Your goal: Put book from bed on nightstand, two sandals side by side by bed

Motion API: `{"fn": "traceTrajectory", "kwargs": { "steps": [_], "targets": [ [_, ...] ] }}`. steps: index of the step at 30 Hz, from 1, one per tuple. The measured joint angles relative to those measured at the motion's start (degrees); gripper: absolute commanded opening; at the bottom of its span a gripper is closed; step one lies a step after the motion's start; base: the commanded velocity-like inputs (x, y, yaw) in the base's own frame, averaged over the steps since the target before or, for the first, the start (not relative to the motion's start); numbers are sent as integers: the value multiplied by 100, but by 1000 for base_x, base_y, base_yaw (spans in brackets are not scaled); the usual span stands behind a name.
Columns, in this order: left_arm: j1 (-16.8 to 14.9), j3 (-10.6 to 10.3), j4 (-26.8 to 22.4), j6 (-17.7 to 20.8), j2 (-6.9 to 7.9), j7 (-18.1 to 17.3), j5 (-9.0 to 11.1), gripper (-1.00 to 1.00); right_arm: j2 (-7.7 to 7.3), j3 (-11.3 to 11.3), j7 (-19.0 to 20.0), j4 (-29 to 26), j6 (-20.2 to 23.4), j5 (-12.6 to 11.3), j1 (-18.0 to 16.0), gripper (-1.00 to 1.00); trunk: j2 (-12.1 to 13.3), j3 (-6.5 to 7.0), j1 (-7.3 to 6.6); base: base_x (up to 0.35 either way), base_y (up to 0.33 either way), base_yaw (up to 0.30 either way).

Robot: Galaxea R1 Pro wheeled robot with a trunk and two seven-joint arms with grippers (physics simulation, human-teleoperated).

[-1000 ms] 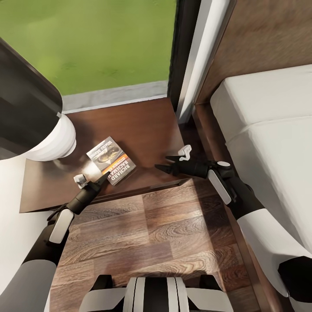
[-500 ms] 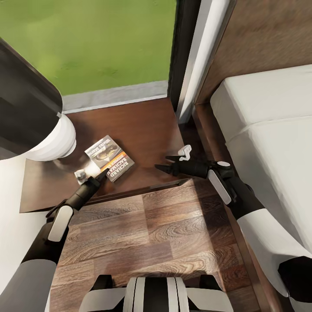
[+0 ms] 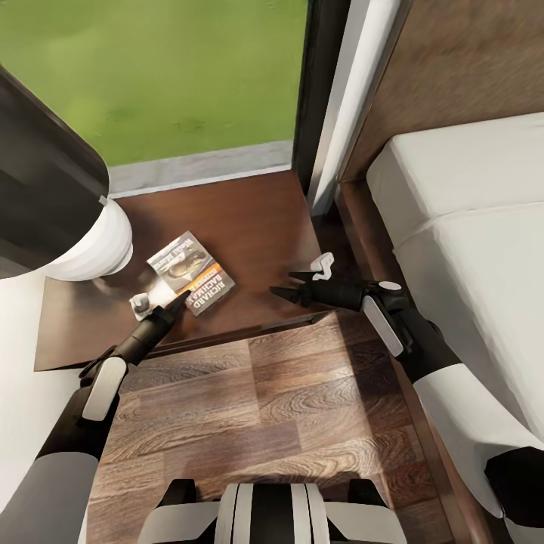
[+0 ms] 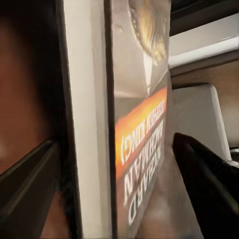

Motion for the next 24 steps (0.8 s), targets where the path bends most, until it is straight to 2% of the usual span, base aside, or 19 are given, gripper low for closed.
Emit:
{"fn": "traceTrajectory", "kwargs": {
  "steps": [9, 14, 24],
  "targets": [
    [-1, 3, 9, -22, 0, -25, -18, 100, 0, -1, 0, 0, 0, 0, 0, 100, 0, 0, 0, 0, 0, 0],
    [1, 4, 69, -39, 7, -49, 165, 100, 0, -1, 0, 0, 0, 0, 0, 100, 0, 0, 0, 0, 0, 0],
    [2, 0, 78, -66, 10, -58, 181, 100, 0, 0, 0, 0, -6, 0, 0, 100, 0, 0, 1, -109, 98, 0]
  ]
}}
